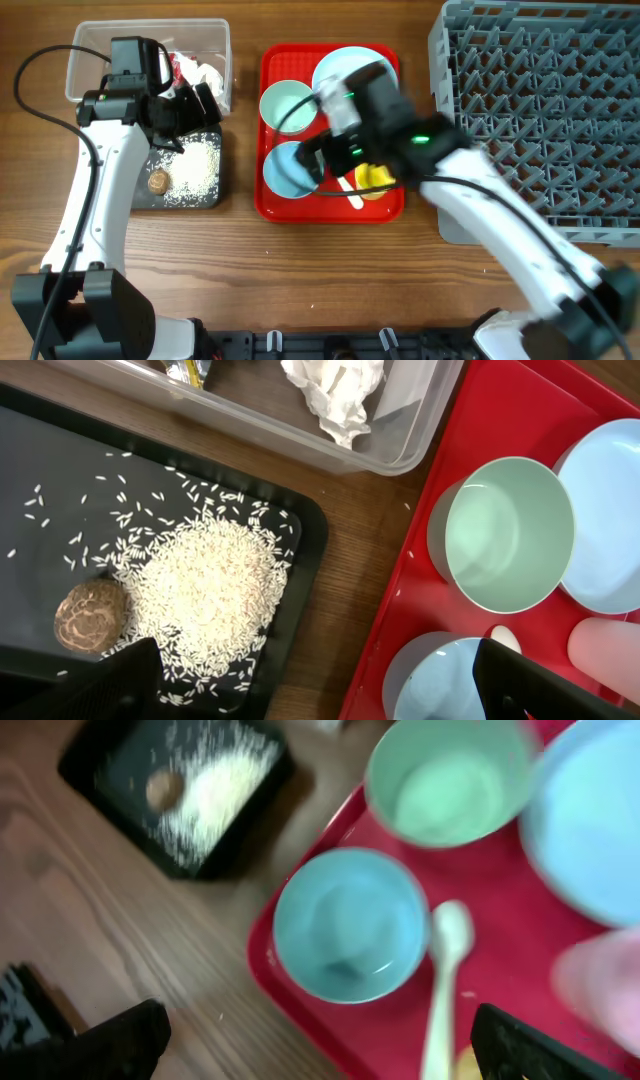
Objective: Sort waste into correct bins and load items into the dishwasher rack
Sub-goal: 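Grasp the light-blue bowl with the right gripper and carry it to the rack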
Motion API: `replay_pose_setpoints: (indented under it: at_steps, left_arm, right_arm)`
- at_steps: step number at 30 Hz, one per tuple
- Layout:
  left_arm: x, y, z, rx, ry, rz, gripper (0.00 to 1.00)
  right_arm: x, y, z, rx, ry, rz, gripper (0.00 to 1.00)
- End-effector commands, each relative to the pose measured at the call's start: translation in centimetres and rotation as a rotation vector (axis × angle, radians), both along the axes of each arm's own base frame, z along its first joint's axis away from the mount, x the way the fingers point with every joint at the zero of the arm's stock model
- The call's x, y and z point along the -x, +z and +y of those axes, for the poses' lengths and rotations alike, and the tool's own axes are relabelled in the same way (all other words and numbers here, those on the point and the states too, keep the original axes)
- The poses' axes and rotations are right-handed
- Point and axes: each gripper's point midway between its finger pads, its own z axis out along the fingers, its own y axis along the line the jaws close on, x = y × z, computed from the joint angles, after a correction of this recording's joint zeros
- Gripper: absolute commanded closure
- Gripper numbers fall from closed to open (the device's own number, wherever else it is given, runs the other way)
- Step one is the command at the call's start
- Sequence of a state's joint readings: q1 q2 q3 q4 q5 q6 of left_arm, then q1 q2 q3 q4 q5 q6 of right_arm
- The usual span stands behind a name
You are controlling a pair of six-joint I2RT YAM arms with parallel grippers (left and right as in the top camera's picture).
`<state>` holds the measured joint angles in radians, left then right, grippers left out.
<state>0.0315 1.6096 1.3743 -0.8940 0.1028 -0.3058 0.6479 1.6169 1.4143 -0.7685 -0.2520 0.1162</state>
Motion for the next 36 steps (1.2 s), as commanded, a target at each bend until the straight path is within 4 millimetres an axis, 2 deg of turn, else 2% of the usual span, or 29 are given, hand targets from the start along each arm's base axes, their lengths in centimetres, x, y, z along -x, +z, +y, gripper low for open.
replay_pose_setpoints:
  at_steps: [1,4,6,9,11,17,21,26,28,32,34,36]
  left_arm:
    - [-0.2,0.9,0.0,0.017,0.014,-0.022,0.0]
    - [0.0,0.8,0.0,0.017,0.014,-0.012,0.0]
    - [0.2,0.7,0.0,0.018,0.014,-0.005,0.0]
    - [0.3,0.4,-0.1,0.018,0.014,0.002,0.0]
    - [0.5,0.1,-0.1,0.018,0.014,0.01,0.0]
    - [0.7,-0.3,-0.1,0.017,0.014,0.02,0.0]
    - [0.5,-0.3,0.0,0.015,0.016,0.012,0.0]
    - [0.5,-0.3,0.0,0.015,0.015,0.012,0.0]
    - [0.5,-0.3,0.0,0.015,0.015,0.012,0.0]
    - [0.5,-0.3,0.0,0.015,0.015,0.012,0.0]
    - [0.5,-0.3,0.0,0.015,0.015,0.012,0.0]
    - [0.5,-0.3,0.0,0.015,0.016,0.012,0.0]
  right_arm:
    - [0.6,-4.6,2.7,0.095,0.012,0.078,0.01]
    - [0.0,-8.7,1.9,0.2,-0.054,0.132,0.07]
    - [-0.7,-10.1,1.2,0.24,-0.089,0.139,0.12]
    - [-1.4,-12.7,0.6,0.287,-0.111,0.161,0.25]
    - [-1.8,-13.6,0.1,0.324,-0.142,0.158,0.33]
    - [-2.6,-15.1,0.0,0.339,-0.182,0.153,0.58]
    - [-3.1,-15.3,-0.1,0.33,-0.192,0.146,0.76]
    - [-3.7,-16.2,-0.6,0.335,-0.209,0.154,0.77]
    - [-4.0,-16.3,-0.7,0.333,-0.214,0.153,0.82]
    - [-4.5,-16.6,-0.6,0.324,-0.218,0.142,0.85]
    - [-4.6,-16.7,-0.7,0.327,-0.22,0.142,0.96]
    - [-4.7,-16.5,-0.6,0.324,-0.222,0.136,0.96]
